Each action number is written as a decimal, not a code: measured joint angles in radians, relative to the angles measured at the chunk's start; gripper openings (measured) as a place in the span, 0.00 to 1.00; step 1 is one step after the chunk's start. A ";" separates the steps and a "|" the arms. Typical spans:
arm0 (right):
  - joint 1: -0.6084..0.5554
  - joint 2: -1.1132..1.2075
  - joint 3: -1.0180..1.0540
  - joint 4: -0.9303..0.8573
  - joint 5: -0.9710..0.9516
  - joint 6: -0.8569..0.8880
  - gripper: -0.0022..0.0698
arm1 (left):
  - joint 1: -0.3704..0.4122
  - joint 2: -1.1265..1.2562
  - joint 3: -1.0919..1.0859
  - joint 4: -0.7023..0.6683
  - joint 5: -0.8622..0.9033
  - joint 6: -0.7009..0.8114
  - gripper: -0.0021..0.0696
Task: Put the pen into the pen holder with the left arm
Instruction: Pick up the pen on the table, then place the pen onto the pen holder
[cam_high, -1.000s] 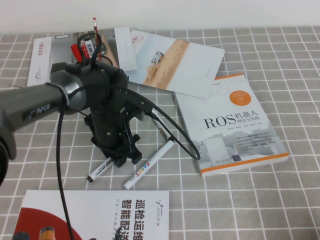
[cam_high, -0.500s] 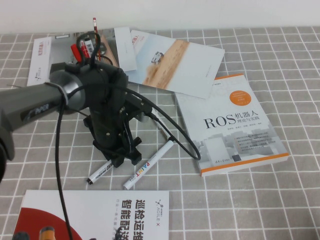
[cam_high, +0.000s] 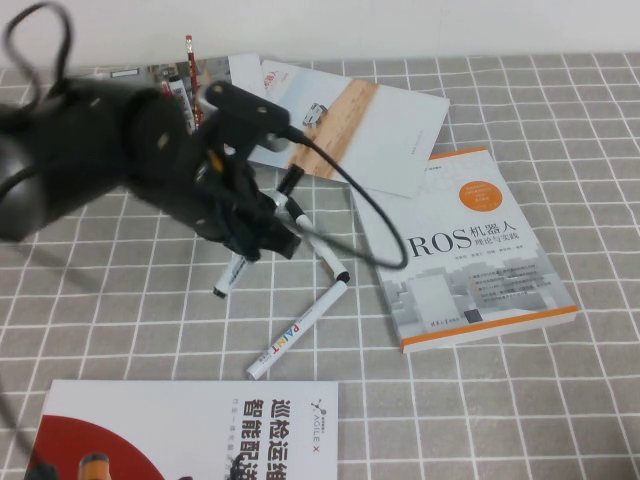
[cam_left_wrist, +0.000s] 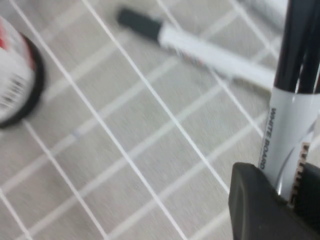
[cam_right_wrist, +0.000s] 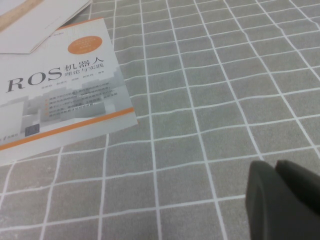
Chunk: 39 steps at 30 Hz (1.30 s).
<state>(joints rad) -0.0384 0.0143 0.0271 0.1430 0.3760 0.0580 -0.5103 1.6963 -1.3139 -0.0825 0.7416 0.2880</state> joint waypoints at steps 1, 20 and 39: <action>0.000 0.000 0.000 0.000 0.000 0.000 0.01 | 0.000 -0.028 0.040 0.006 -0.055 -0.001 0.18; 0.000 0.000 0.000 0.000 0.000 0.000 0.01 | 0.185 -0.155 0.387 0.045 -1.194 -0.198 0.18; 0.000 0.000 0.000 0.000 0.000 0.000 0.01 | 0.239 0.172 0.248 0.148 -1.333 -0.356 0.18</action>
<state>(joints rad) -0.0384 0.0143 0.0271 0.1430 0.3760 0.0580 -0.2714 1.8681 -1.0660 0.0654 -0.5915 -0.0684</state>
